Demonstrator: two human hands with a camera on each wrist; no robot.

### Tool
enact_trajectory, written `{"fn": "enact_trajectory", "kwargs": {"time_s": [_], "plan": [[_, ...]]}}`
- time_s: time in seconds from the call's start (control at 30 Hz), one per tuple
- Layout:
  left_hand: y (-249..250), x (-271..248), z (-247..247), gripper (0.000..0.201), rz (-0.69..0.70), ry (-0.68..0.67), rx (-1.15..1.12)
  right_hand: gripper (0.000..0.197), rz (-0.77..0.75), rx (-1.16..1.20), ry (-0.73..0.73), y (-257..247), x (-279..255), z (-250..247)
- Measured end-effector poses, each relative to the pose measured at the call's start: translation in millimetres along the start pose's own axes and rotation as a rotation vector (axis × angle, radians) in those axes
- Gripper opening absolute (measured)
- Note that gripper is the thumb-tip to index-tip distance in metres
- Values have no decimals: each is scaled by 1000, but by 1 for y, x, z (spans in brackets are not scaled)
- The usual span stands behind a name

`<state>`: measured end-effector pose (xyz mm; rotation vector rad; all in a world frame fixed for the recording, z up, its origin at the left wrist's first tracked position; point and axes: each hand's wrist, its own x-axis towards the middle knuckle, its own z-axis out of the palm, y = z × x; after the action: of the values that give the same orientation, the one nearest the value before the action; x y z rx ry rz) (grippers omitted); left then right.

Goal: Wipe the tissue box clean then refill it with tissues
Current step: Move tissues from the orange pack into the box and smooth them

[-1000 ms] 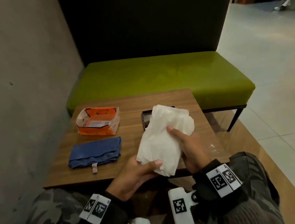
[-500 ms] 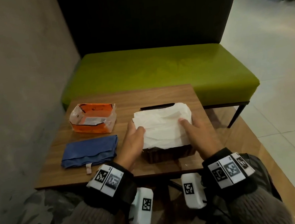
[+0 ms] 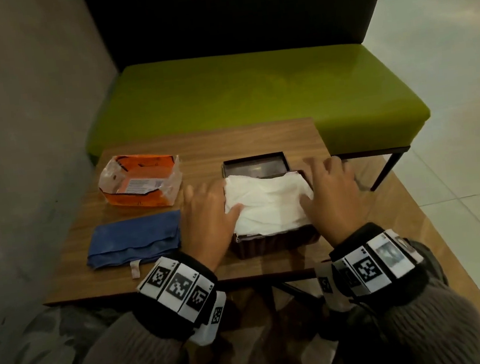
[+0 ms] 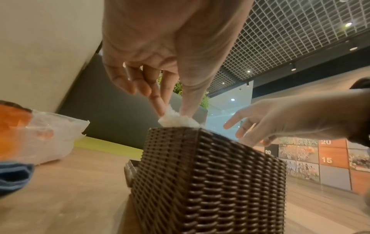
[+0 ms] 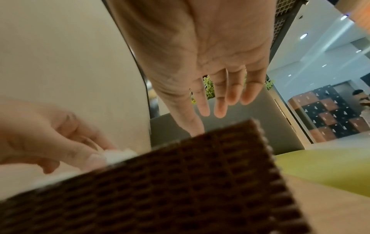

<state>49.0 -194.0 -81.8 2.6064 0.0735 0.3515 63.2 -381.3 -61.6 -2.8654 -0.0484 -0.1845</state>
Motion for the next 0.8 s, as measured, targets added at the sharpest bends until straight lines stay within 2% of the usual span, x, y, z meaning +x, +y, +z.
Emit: {"fn": "enact_trajectory", "kwargs": {"time_s": [0.07,0.13,0.23,0.37,0.43,0.5,0.53,0.57,0.67,0.8], "plan": [[-3,-1,-1,28,-20,11,-120,53,-32,106,1,-3,-3,-3],[-4,-2,0,19,11,-13,-117,49,-119,132,-71,-10,-8,-2],[-1,-1,4,6,19,-98,-60,45,-168,158,-166,-18,-8,6],[3,3,11,11,114,-209,173,46,-114,42,-401,-19,-5,14],[5,2,5,14,142,-135,167,45,-105,51,-406,-18,-6,15],[3,3,-8,27,116,-37,63,45,-130,63,-360,-17,-6,14],[1,5,-13,34,103,-65,32,45,-142,72,-337,-17,-6,14],[0,6,-18,41,94,-148,43,45,-150,80,-321,-17,-5,13],[0,13,-23,55,85,-405,218,41,-141,65,-343,-20,0,13],[7,26,-15,58,36,-527,341,38,-77,-36,-452,-27,9,19]]}}
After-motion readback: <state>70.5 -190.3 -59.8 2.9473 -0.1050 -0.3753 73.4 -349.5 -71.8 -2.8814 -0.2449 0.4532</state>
